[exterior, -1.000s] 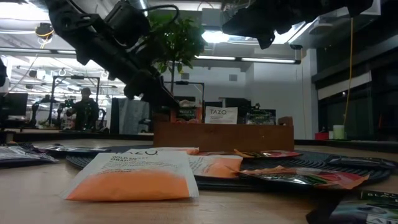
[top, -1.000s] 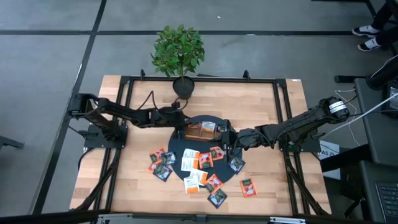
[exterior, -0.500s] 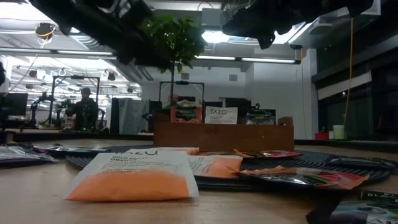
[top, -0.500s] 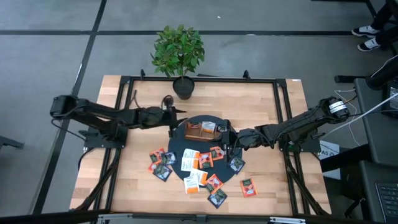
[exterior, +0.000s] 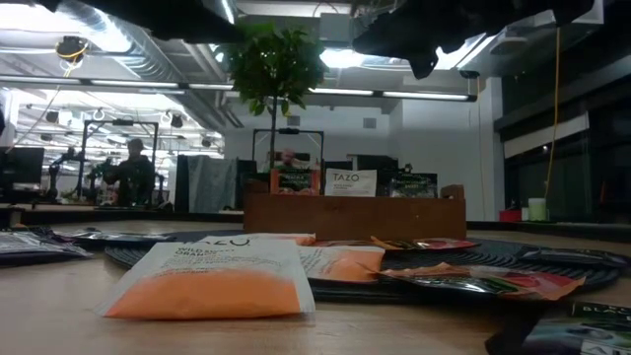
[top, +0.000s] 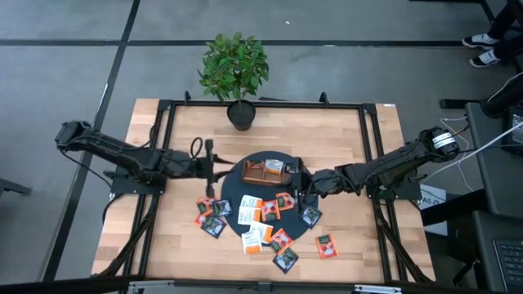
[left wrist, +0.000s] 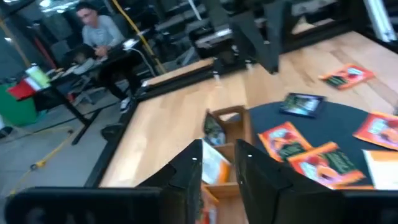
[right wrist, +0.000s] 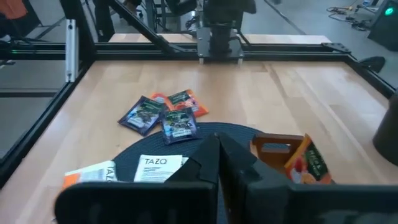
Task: Pick & Place Tea
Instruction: Put the violet tea bag into the right side of the wooden organizer
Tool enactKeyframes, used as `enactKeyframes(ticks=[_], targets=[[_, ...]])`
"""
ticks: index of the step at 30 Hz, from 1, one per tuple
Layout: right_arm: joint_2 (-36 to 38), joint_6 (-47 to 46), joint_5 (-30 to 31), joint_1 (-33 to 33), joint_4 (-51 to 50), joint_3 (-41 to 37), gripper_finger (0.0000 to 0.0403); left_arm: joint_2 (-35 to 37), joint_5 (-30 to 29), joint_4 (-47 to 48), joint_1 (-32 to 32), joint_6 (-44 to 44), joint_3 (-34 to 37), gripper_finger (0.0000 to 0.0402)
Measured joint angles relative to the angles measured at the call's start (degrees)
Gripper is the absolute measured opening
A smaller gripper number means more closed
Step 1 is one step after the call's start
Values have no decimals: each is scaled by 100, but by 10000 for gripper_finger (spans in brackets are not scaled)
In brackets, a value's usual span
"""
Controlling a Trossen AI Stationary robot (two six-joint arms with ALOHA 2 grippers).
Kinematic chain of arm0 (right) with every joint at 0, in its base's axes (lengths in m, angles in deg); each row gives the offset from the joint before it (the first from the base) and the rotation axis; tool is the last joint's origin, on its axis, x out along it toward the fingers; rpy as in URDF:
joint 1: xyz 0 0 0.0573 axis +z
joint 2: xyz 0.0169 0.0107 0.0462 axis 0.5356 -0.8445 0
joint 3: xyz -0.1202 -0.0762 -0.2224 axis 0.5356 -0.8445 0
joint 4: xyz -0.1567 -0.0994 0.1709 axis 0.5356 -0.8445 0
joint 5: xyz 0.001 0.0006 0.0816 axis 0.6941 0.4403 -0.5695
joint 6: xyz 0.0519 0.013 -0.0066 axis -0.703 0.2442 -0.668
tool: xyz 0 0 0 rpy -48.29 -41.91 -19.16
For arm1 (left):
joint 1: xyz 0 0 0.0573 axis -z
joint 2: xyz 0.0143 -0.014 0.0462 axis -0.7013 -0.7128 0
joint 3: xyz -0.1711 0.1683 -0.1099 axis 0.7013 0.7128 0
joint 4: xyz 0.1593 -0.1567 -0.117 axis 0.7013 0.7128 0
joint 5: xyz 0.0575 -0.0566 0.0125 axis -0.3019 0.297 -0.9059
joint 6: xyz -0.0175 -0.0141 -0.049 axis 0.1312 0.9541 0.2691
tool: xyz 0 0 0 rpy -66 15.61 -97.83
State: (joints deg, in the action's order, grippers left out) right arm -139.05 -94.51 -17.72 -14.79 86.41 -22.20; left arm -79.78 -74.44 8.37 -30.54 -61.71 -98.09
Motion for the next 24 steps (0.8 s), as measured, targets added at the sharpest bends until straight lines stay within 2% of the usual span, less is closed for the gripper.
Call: enactKeyframes(ticks=[9, 14, 21, 24], targets=[[0, -703, 1, 355, -228, 5, 10, 0, -18, 421, 733, 593, 0, 6], [2, -1341, 1, 618, -633, 7, 4, -2, 258, 500, 1029, 996, 0, 3], [11, -2289, 36, 1082, -1175, 7, 5, -5, 299, 773, 1190, 1355, 0, 3], [74, -2714, 46, 1260, -1865, 158, 4, -5, 298, 837, 1190, 1632, 0, 3]])
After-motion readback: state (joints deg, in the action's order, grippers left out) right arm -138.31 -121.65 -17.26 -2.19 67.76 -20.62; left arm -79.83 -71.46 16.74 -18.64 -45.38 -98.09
